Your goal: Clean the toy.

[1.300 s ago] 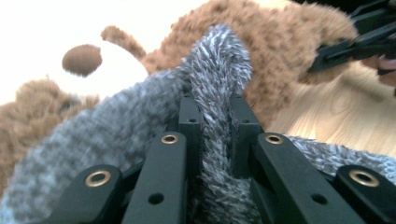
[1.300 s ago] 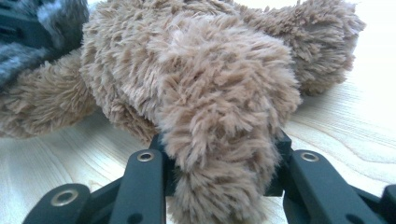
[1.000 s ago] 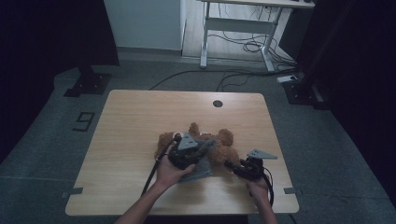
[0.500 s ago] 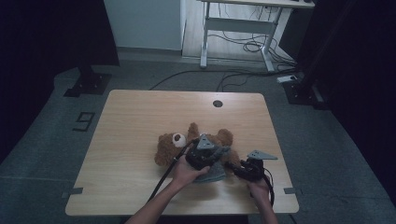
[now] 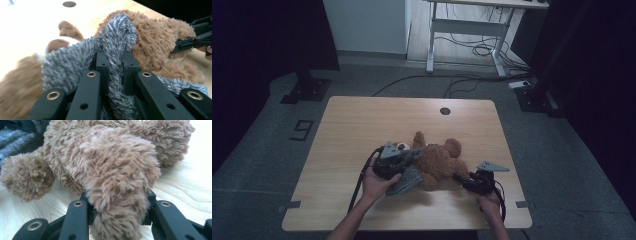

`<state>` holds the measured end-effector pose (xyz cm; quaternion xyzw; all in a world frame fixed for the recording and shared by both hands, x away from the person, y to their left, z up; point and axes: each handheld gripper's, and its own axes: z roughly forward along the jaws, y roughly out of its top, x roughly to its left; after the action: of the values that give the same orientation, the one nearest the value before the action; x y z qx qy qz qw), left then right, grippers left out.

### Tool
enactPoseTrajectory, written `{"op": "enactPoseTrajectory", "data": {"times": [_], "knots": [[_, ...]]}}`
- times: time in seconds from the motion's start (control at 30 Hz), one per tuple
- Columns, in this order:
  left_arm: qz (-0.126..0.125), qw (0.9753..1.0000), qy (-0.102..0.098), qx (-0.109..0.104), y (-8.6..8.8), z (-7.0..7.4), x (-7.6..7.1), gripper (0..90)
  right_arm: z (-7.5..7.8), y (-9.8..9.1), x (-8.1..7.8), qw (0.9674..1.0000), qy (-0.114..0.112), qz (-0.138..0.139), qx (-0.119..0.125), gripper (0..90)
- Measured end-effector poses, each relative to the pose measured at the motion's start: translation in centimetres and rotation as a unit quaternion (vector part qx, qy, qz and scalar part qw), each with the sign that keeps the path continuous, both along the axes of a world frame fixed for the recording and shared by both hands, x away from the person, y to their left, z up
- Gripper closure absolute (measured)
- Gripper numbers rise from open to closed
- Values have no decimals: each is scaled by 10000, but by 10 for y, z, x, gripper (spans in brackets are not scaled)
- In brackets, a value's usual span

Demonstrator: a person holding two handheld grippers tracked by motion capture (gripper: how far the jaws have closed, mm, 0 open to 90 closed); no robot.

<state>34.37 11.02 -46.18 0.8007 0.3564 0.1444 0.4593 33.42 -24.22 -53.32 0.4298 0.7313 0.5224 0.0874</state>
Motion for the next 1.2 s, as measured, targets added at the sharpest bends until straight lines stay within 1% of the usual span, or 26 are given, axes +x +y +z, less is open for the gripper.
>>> {"op": "enactPoseTrajectory", "data": {"times": [0.1, 0.23, 0.33, 0.47, 0.57, 0.67, 0.8, 0.9, 0.97, 1.0, 1.03, 1.1, 1.13, 1.2], "knots": [[119, 9999, -40, -67, 12, 2, -2, 786, 0, 0, 0, 10000, 5, -13, 24, 619], [279, 9995, -66, -105, 25, 3, -2, 785, 0, 0, 0, 10000, 5, -13, 14, 619], [414, 9990, -14, -140, 37, 1, -1, 784, 0, 0, 0, 10000, 4, -12, 29, 619], [605, 9981, 50, -116, 52, -6, 1, 784, -1, -1, 0, 10000, 13, 2, 27, 618], [754, 9969, 170, -117, 62, -13, 4, 784, -1, 0, 0, 10000, 19, -2, 27, 618], [852, 9958, 312, -94, 69, -23, 7, 783, -1, 0, 0, 10000, 27, -10, 43, 618], [976, 9942, 450, -15, 72, -38, 13, 783, -2, 1, 1, 10000, 51, 1, 46, 618], [1060, 9924, 625, 50, 75, -48, 20, 783, -3, 1, 1, 9999, 92, 8, 41, 618], [1087, 9911, 764, 47, 77, -54, 23, 783, -3, 1, 1, 9999, 103, 3, 44, 618], [1098, 9907, 806, 24, 77, -56, 24, 783, -4, 2, 2, 9999, 104, 3, 32, 618], [1110, 9903, 835, 43, 78, -58, 25, 783, -4, 2, 2, 9999, 102, 5, 26, 618], [1118, 9901, 847, -4, 79, -57, 25, 783, -4, 2, 2, 9999, 109, 7, 31, 618], [1139, 9902, 812, -49, 80, -54, 25, 783, -4, 2, 3, 9999, 112, 3, 31, 619], [1157, 9909, 668, -163, 81, -43, 24, 783, -4, 1, 3, 9999, 128, -6, 33, 619]]}}
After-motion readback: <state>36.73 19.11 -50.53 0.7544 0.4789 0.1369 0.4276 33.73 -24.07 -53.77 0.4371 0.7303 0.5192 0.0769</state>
